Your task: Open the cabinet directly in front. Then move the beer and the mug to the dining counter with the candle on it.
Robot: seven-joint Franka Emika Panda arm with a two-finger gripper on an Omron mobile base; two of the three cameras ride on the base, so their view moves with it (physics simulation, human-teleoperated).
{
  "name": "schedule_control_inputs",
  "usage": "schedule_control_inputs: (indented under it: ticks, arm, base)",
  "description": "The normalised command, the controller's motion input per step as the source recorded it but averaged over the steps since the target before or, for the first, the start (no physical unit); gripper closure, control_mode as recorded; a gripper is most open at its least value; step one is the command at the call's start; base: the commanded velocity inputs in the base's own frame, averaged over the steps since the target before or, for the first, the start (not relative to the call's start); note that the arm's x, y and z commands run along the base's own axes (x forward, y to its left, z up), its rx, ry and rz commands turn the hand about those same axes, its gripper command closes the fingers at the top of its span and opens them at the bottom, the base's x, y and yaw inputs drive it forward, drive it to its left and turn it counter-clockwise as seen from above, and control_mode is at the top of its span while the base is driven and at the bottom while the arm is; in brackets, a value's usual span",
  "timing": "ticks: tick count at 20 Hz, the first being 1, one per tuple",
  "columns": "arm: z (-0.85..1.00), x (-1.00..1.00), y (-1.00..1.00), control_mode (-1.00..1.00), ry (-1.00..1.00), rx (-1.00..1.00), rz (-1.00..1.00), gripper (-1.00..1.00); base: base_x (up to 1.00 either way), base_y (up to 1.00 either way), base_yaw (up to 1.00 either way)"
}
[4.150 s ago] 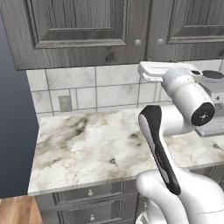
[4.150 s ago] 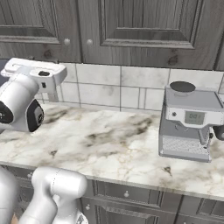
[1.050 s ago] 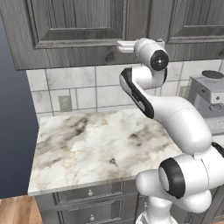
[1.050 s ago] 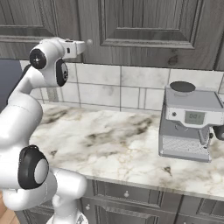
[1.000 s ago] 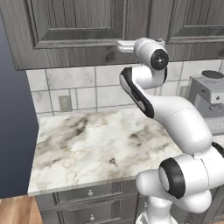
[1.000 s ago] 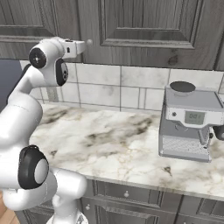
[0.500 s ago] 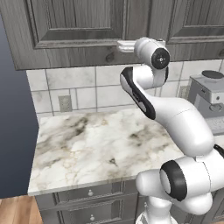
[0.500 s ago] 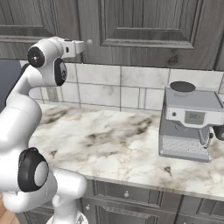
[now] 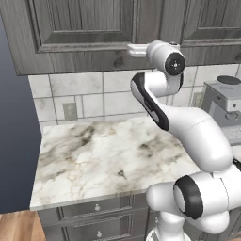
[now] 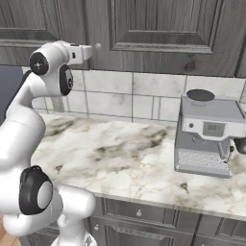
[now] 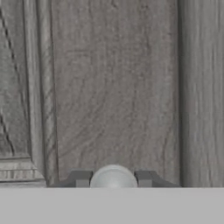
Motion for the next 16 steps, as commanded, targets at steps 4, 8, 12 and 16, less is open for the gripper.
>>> schedule_control_inputs:
  ticks: [4, 8, 12, 16]
  arm:
    - [0.07, -0.48, 0.04, -1.0, -0.01, 0.0, 0.0, 1.0]
    - [0.2, -0.61, 0.04, -1.0, -0.02, 0.0, -0.02, 1.0]
    - [0.29, -0.7, 0.02, -1.0, -0.02, 0.0, -0.07, 1.0]
    - [0.3, -0.78, 0.0, -1.0, -0.02, 0.0, -0.1, 1.0]
  base:
    - [0.0, 0.0, 0.0]
    - [0.0, 0.0, 0.0]
    - [0.0, 0.0, 0.0]
    - [0.0, 0.0, 0.0]
